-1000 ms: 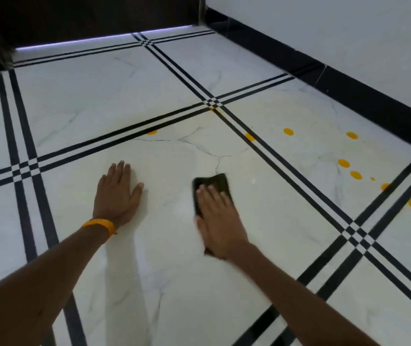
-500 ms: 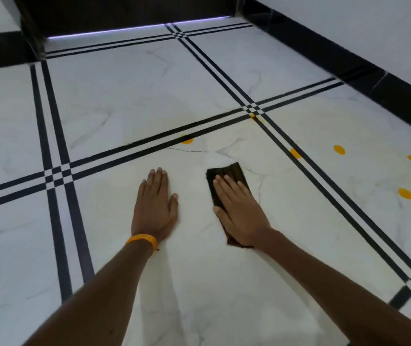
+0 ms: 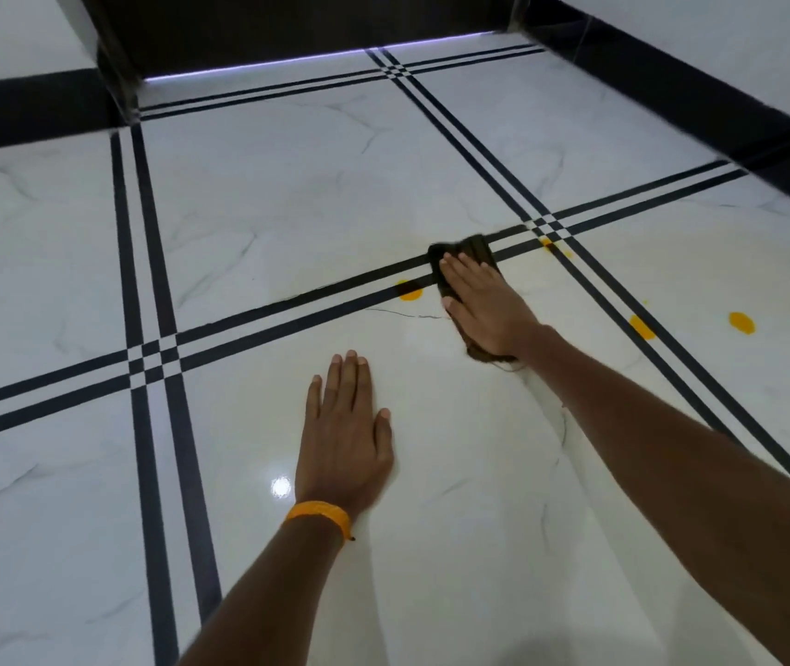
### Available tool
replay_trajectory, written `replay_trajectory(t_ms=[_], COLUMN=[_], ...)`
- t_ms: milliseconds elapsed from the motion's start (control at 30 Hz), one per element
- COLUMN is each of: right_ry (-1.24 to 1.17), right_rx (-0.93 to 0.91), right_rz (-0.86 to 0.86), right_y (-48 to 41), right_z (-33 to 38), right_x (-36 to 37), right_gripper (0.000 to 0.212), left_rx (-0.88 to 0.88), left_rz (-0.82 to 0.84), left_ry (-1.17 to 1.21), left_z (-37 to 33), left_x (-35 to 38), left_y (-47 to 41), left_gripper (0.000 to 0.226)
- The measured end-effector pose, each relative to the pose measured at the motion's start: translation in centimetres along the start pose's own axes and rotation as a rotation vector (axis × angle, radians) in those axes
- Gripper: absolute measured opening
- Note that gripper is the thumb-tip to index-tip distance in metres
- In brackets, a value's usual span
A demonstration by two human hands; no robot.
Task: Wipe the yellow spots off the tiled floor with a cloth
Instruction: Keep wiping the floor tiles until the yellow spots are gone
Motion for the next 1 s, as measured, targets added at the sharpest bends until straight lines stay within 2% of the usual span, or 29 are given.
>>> replay_trajectory(t_ms=[133, 167, 233, 333, 400, 467, 533, 667, 733, 800, 900, 933, 1000], right_ry=[0.026, 0.019, -0.009, -0.006, -0.003, -0.006, -0.019, -0.006, 0.015, 0.023, 0.006, 0.005, 0.0], right_rx=[0.34, 0.365, 0.267, -0.051, -0.251, -0.368, -0.329, 0.103, 0.196, 0.093, -0.183, -0.244, -0.239], right_rz=[-0.081, -0.089, -0.072, -0.006, 0.025, 0.019, -0.002, -0.077, -0.092, -0.094, -0.057, -0.053, -0.053], right_y=[-5.1, -6.3, -8.4, -8.6, -5.2, -0.6, 1.9, -1.7, -4.8, -5.7, -0.2, 2.6, 6.0], right_z=[0.4, 1.3, 3.5, 6.6, 8.3, 7.9, 5.0, 0.9, 3.0, 7.1, 11.9, 12.0, 9.0], right_x=[0.1, 0.3, 0.3, 0.4, 1.3, 1.9, 1.3, -0.1, -0.2, 0.2, 1.7, 2.0, 1.8], right_gripper=[0.064, 0.065, 0.064, 0.062, 0.061, 0.061, 0.062, 0.062, 0.062, 0.062, 0.061, 0.061, 0.063], left_rx=[0.005, 0.005, -0.002, -0.003, -0.008, -0.008, -0.009, -0.006, -0.006, -0.001, 0.002, 0.003, 0.005], left_rz=[0.01, 0.012, 0.018, 0.033, 0.035, 0.033, 0.036, 0.046, 0.037, 0.038, 0.034, 0.032, 0.025], left_ry=[-0.022, -0.02, -0.023, -0.049, -0.056, -0.043, -0.039, -0.034, -0.037, -0.051, -0.072, -0.075, -0.068], left_z=[0.1, -0.1, 0.0, 0.4, 0.4, 0.1, 0.1, 0.1, 0.0, 0.1, 0.2, 0.1, -0.2], left_x=[0.3, 0.3, 0.4, 0.5, 0.4, 0.4, 0.2, 0.1, 0.0, 0.2, 0.2, 0.3, 0.2], left_y=[-0.2, -0.2, -0.4, -0.7, -0.5, -0.3, -0.3, -0.3, -0.6, -0.6, -0.6, -0.6, -0.7], left_gripper=[0.067, 0.067, 0.069, 0.069, 0.068, 0.068, 0.068, 0.071, 0.07, 0.07, 0.07, 0.069, 0.069])
Point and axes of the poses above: each hand's wrist, its own y-axis away from the middle knuckle, its own x-axis out of the palm, z = x × y, the point moved 6 cm from there along -y, towards the middle knuckle, and after that the axes turned 7 degrees about -x, right-handed, at the moved point
